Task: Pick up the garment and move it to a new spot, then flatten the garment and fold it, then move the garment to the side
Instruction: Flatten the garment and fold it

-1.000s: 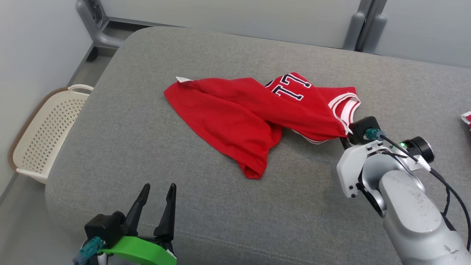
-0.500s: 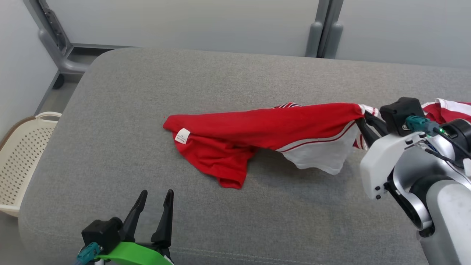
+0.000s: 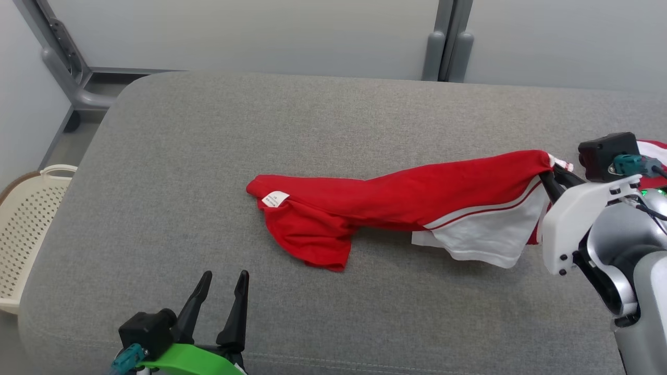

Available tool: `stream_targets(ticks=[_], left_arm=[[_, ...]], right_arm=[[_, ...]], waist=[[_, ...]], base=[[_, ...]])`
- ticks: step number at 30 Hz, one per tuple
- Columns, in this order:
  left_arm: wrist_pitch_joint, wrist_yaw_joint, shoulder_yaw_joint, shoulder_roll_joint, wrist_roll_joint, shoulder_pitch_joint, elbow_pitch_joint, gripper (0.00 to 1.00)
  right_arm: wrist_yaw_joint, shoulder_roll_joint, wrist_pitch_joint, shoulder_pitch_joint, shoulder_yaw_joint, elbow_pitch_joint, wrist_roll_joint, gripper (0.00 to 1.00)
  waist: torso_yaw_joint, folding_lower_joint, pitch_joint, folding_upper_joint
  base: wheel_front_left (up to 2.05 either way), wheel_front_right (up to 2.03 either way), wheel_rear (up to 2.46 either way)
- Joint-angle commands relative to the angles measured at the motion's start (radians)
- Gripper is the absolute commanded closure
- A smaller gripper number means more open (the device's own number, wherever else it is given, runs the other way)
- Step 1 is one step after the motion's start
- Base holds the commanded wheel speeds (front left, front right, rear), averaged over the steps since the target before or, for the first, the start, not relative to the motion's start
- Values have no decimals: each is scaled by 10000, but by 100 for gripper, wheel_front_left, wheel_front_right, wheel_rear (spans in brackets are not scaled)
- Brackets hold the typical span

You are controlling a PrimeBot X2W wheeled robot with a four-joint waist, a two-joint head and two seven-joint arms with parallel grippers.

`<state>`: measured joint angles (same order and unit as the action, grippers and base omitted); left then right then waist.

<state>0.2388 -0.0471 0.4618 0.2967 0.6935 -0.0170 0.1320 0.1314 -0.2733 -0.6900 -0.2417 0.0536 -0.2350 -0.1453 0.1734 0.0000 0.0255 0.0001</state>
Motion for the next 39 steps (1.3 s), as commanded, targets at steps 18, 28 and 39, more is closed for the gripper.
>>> stream_targets(ticks=[18, 28, 39], left_arm=[[7, 256, 319, -212, -135, -776, 276, 0], [114, 385, 386, -422, -220, -1037, 599, 0], [160, 499, 475, -517, -235, -1067, 827, 0]], right_arm=[[-15, 605, 2126, -3827, -1679, 6894, 1086, 100], [-15, 1065, 3624, -5258, -2847, 9816, 2163, 100], [-15, 1441, 4586, -6343, -4398, 11296, 3814, 0]], waist=[[1277, 0, 1004, -1], [1825, 0, 1333, -1], [2182, 0, 1371, -1]], base=[[0, 0, 0], [0, 0, 0], [0, 0, 0]])
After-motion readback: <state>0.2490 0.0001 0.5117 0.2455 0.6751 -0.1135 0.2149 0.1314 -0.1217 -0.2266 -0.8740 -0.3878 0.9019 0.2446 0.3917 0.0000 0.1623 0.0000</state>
